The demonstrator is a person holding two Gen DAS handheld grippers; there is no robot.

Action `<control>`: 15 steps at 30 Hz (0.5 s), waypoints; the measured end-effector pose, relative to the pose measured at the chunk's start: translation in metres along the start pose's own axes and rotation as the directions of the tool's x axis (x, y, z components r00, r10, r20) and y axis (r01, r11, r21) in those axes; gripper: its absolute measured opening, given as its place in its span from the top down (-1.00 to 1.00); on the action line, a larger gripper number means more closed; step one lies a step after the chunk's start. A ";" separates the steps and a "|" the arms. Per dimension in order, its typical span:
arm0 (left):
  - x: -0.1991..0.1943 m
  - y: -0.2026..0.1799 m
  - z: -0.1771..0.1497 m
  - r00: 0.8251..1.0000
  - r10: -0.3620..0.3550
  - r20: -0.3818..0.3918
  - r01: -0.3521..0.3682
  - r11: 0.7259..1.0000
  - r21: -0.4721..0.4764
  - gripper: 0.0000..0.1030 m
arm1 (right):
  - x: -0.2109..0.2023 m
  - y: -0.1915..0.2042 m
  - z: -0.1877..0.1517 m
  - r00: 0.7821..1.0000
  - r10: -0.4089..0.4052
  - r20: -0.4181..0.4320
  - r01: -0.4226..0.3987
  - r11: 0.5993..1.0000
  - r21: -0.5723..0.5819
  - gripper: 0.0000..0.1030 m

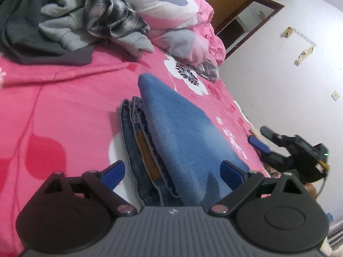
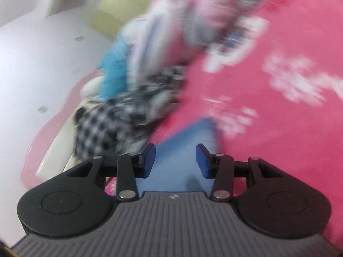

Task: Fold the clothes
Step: 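Fold the lifted jeans half over onto the other half with the right gripper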

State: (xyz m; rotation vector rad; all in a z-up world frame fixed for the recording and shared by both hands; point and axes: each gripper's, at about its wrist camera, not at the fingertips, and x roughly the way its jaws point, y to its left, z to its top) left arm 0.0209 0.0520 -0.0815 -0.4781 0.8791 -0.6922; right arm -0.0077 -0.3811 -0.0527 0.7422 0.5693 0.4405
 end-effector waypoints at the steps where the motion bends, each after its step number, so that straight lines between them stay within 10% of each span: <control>1: -0.002 0.003 0.001 1.000 -0.002 0.003 0.002 1.000 -0.012 -0.85 | 0.010 0.013 -0.007 0.999 0.020 -0.037 -0.022 0.998 -0.067 0.19; 7: 0.005 0.006 -0.018 1.000 0.014 -0.018 -0.014 1.000 0.000 -0.81 | 0.062 0.057 -0.070 0.968 -0.024 -0.250 -0.075 0.922 -0.380 0.23; 15: 0.004 0.007 -0.024 1.000 0.021 0.013 -0.021 1.000 0.022 -0.80 | 0.080 0.105 -0.058 0.973 -0.145 -0.181 0.024 0.840 -0.542 0.22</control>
